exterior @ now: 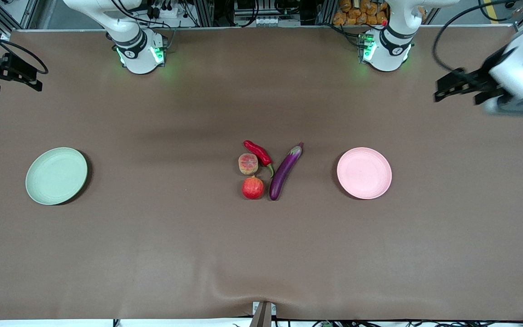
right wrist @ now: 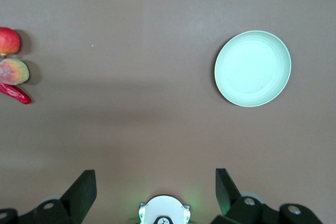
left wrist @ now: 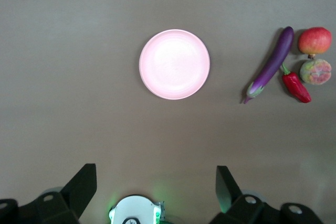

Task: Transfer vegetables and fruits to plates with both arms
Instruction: 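Reach the left gripper down to the purple eggplant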

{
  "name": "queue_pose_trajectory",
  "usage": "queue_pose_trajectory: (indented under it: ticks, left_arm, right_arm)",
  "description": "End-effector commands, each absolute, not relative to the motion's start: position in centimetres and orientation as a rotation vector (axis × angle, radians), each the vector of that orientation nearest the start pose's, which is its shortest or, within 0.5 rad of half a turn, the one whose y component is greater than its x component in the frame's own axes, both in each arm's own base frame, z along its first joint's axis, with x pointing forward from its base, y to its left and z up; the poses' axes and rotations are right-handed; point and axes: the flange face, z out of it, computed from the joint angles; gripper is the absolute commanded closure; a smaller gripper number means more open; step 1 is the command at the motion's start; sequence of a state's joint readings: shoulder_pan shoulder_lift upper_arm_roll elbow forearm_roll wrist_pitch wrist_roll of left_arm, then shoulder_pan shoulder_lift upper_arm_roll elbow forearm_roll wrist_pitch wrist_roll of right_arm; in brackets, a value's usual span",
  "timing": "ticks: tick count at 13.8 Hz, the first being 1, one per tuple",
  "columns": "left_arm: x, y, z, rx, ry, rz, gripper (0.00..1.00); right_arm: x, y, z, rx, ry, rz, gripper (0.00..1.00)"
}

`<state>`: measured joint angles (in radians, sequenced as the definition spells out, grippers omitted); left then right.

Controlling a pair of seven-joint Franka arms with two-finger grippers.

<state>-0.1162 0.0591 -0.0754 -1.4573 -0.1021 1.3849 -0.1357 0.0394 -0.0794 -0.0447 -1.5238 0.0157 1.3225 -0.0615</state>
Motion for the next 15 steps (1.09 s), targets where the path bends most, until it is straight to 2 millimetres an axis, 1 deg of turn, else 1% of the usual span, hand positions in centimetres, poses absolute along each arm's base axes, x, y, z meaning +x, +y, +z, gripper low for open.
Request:
queue_pose_trajectory:
  ticks: [1, 5, 7, 9, 10, 11, 12, 14, 15]
  left_arm:
    - [56.4, -16.1, 58.9, -3.233, 0.149, 0.237, 0.0]
    - [60.4, -21.0, 52.3, -3.285, 0.184, 0.148, 0.0]
    - [61.5, -24.6, 48.4, -3.288, 0.253, 0.124, 0.0]
    - [62.1, -27.5, 44.5, -3.288, 0.304, 0.12, 0.0]
    - [62.2, -29.3, 42.3, -3.291, 0.334, 0.116, 0.0]
    - [62.2, -31.6, 40.0, -3.281, 0.363, 0.091, 0.0]
    - [61.8, -33.8, 37.9, -3.247, 0.385, 0.061, 0.0]
    - [60.2, -38.1, 34.1, -3.144, 0.411, 0.006, 0.0]
    - [59.2, -39.7, 32.6, -3.116, 0.411, 0.011, 0.0]
  right_arm:
    - [49.6, 0.3, 66.5, -3.107, -0.118, 0.212, 0.0]
    - [49.4, 0.5, 66.4, -3.103, -0.123, 0.23, 0.0]
    - [49.5, 0.9, 66.4, -3.094, -0.13, 0.227, 0.0]
    - [49.4, 0.8, 66.3, -3.093, -0.128, 0.234, 0.0]
    - [49.4, 0.8, 66.3, -3.093, -0.128, 0.237, 0.0]
    - [49.4, 0.8, 66.3, -3.092, -0.129, 0.236, 0.0]
    - [49.4, 0.9, 66.3, -3.092, -0.131, 0.239, 0.0]
    - [49.4, 1.0, 66.3, -3.092, -0.133, 0.236, 0.0]
    - [49.4, 0.9, 66.3, -3.092, -0.131, 0.236, 0.0]
